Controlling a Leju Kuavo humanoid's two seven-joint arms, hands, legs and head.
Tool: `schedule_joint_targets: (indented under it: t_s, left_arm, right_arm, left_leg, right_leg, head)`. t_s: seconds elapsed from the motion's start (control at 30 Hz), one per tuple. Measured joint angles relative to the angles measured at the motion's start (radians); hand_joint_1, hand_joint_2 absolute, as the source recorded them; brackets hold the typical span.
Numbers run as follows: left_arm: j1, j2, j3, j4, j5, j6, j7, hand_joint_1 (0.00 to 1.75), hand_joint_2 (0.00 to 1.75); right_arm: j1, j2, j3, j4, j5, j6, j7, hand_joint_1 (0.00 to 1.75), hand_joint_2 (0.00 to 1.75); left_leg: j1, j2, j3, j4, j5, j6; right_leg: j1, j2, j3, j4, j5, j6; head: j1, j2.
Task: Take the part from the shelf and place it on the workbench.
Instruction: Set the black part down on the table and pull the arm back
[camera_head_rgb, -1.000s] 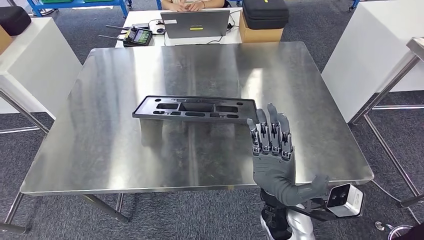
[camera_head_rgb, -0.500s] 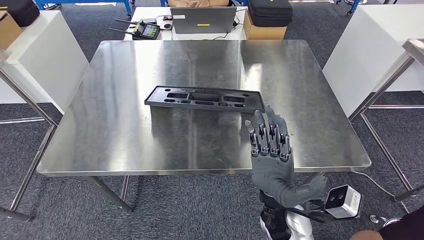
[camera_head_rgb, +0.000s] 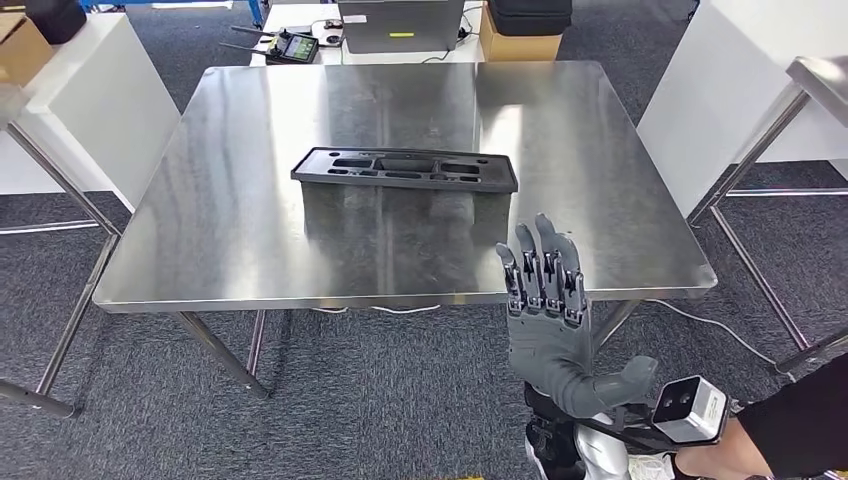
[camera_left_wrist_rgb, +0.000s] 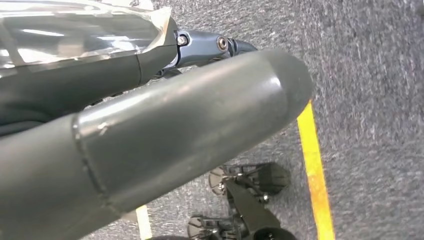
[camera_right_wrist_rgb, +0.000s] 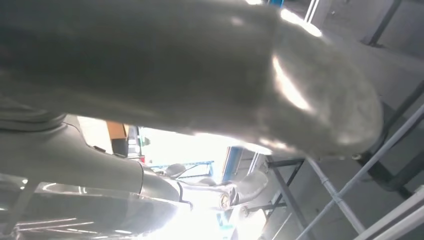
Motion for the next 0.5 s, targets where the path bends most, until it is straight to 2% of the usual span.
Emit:
schedule_joint_targets:
  t_s: [0.03, 0.1, 0.13, 0.17, 0.2, 0.23, 0.27, 0.3, 0.33, 0.37, 0.4, 0.43, 0.47, 0.5]
  left_arm:
    - [0.001, 0.0, 0.0, 0.0, 0.0, 0.0, 0.0, 0.0, 0.0]
    - [0.001, 0.0, 0.0, 0.0, 0.0, 0.0, 0.0, 0.0, 0.0]
    - [0.001, 0.0, 0.0, 0.0, 0.0, 0.001, 0.0, 0.0, 0.0]
    - [0.0, 0.0, 0.0, 0.0, 0.0, 0.001, 0.0, 0.0, 0.0]
    - [0.0, 0.001, 0.0, 0.0, 0.0, 0.002, 0.0, 0.0, 0.0]
    - [0.0, 0.002, 0.0, 0.0, 0.0, 0.002, 0.0, 0.0, 0.0]
    - [0.0, 0.002, 0.0, 0.0, 0.0, 0.003, 0.0, 0.0, 0.0]
    - [-0.001, 0.002, 0.0, 0.0, -0.001, 0.003, 0.0, 0.0, 0.0]
    - [-0.002, 0.002, 0.0, 0.0, -0.001, 0.003, 0.0, 0.0, 0.0]
    - [-0.003, 0.002, 0.0, 0.0, -0.001, 0.003, 0.0, 0.0, 0.0]
    - [-0.003, 0.001, 0.0, 0.0, -0.001, 0.003, 0.0, 0.0, 0.0]
    - [-0.003, 0.001, 0.0, 0.0, -0.001, 0.003, 0.0, 0.0, 0.0]
    - [-0.003, 0.001, 0.0, 0.0, -0.002, 0.003, 0.0, 0.0, 0.0]
    - [-0.003, 0.0, 0.0, 0.0, -0.002, 0.003, 0.0, 0.0, 0.0]
  right_arm:
    - [0.0, 0.0, 0.0, 0.0, 0.005, -0.004, -0.001, 0.0, 0.0]
    - [0.0, 0.001, -0.002, 0.0, 0.017, -0.015, -0.003, 0.0, 0.0]
    - [0.002, 0.001, -0.004, 0.0, 0.023, -0.022, -0.003, 0.0, 0.0]
    - [0.004, 0.001, -0.007, 0.0, 0.03, -0.029, -0.003, 0.0, 0.0]
    - [0.007, 0.0, -0.011, 0.0, 0.036, -0.038, -0.003, 0.0, 0.0]
    - [0.011, -0.001, -0.015, 0.001, 0.041, -0.044, -0.003, 0.0, 0.0]
    - [0.013, -0.002, -0.018, 0.001, 0.045, -0.049, -0.003, 0.0, 0.0]
    - [0.014, -0.003, -0.021, 0.002, 0.048, -0.052, -0.003, 0.0, 0.0]
    - [0.015, -0.004, -0.023, 0.002, 0.05, -0.054, -0.004, 0.0, 0.0]
    - [0.015, -0.004, -0.026, 0.002, 0.051, -0.055, -0.004, 0.0, 0.0]
    - [0.016, -0.004, -0.028, 0.002, 0.052, -0.056, -0.004, 0.0, 0.0]
    - [0.016, -0.005, -0.03, 0.002, 0.053, -0.057, -0.005, 0.0, 0.0]
    - [0.018, -0.006, -0.032, 0.002, 0.053, -0.058, -0.005, 0.0, 0.0]
    - [0.019, -0.007, -0.034, 0.003, 0.053, -0.059, -0.005, 0.0, 0.0]
  left_leg:
    - [0.003, -0.002, -0.012, 0.039, -0.047, -0.007]
    - [0.008, -0.005, -0.04, 0.157, -0.148, -0.019]
    - [0.011, -0.006, -0.048, 0.214, -0.171, -0.025]
    - [0.016, -0.007, -0.046, 0.25, -0.167, -0.03]
    - [0.02, -0.008, -0.029, 0.254, -0.142, -0.034]
    - [0.025, -0.008, 0.007, 0.221, -0.11, -0.038]
    - [0.031, -0.008, 0.055, 0.16, -0.09, -0.042]
    - [0.032, -0.011, 0.106, 0.09, -0.086, -0.045]
    - [0.032, -0.015, 0.142, 0.032, -0.094, -0.043]
    - [0.03, -0.018, 0.161, -0.004, -0.106, -0.039]
    - [0.024, -0.021, 0.164, -0.017, -0.112, -0.03]
    - [0.021, -0.02, 0.155, -0.019, -0.107, -0.017]
    - [0.017, -0.017, 0.145, -0.021, -0.097, -0.004]
    - [0.014, -0.014, 0.132, -0.023, -0.085, 0.012]
  right_leg:
    - [-0.005, -0.002, -0.01, -0.001, 0.011, -0.01]
    - [-0.004, -0.005, -0.032, 0.0, 0.032, -0.019]
    - [-0.003, -0.006, -0.044, 0.001, 0.043, -0.018]
    - [-0.004, -0.006, -0.056, 0.003, 0.054, -0.014]
    - [-0.006, -0.006, -0.07, 0.007, 0.064, -0.01]
    - [-0.009, -0.006, -0.086, 0.014, 0.072, -0.004]
    - [-0.011, -0.006, -0.1, 0.023, 0.077, 0.002]
    - [-0.011, -0.005, -0.113, 0.033, 0.082, 0.007]
    - [-0.009, -0.006, -0.124, 0.042, 0.086, 0.014]
    - [-0.006, -0.006, -0.13, 0.048, 0.092, 0.022]
    - [-0.004, -0.006, -0.135, 0.049, 0.099, 0.033]
    - [-0.002, -0.006, -0.14, 0.047, 0.107, 0.044]
    - [-0.003, -0.005, -0.147, 0.051, 0.105, 0.05]
    - [-0.004, -0.004, -0.159, 0.066, 0.087, 0.05]
  head:
    - [-0.002, 0.0]
    - [-0.007, 0.0]
    - [-0.007, 0.0]
    - [-0.008, 0.0]
    - [-0.008, 0.0]
    - [-0.008, 0.0]
    - [-0.008, 0.0]
    - [-0.009, 0.0]
    - [-0.01, 0.0]
    - [-0.01, 0.0]
    - [-0.01, 0.0]
    - [-0.009, 0.0]
    - [-0.01, 0.0]
    - [-0.01, 0.0]
